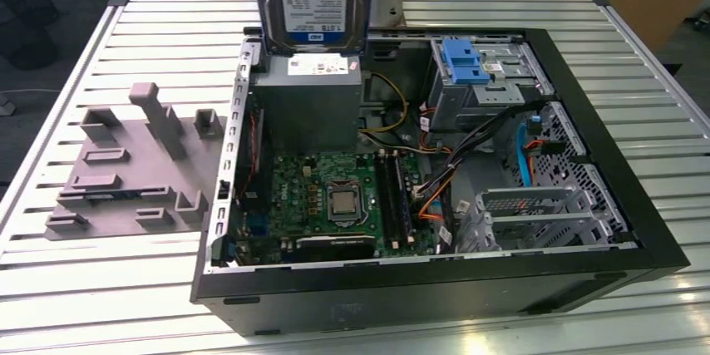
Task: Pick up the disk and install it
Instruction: 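Pick up the disk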
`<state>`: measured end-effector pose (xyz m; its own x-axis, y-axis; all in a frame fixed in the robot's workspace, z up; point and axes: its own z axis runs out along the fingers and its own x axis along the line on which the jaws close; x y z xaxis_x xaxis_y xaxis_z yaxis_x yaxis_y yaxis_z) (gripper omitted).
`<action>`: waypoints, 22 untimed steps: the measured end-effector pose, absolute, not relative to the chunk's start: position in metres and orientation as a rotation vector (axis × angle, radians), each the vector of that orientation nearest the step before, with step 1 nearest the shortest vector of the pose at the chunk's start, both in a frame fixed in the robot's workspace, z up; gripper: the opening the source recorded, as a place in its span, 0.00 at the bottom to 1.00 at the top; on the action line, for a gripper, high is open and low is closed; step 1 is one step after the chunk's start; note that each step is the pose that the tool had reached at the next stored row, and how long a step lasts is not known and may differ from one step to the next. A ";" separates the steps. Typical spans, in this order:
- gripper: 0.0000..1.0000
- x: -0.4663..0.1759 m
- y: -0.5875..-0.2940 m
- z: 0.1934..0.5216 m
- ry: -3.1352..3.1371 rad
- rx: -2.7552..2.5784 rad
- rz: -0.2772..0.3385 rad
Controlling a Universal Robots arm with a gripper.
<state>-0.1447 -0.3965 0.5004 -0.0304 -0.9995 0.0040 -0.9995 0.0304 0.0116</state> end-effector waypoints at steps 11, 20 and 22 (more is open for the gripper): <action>0.36 -0.107 -0.397 0.500 -2.245 2.178 -0.012; 0.36 -0.102 -0.398 0.500 -2.245 2.178 -0.013; 0.36 -0.102 -0.402 0.500 -2.245 2.178 -0.012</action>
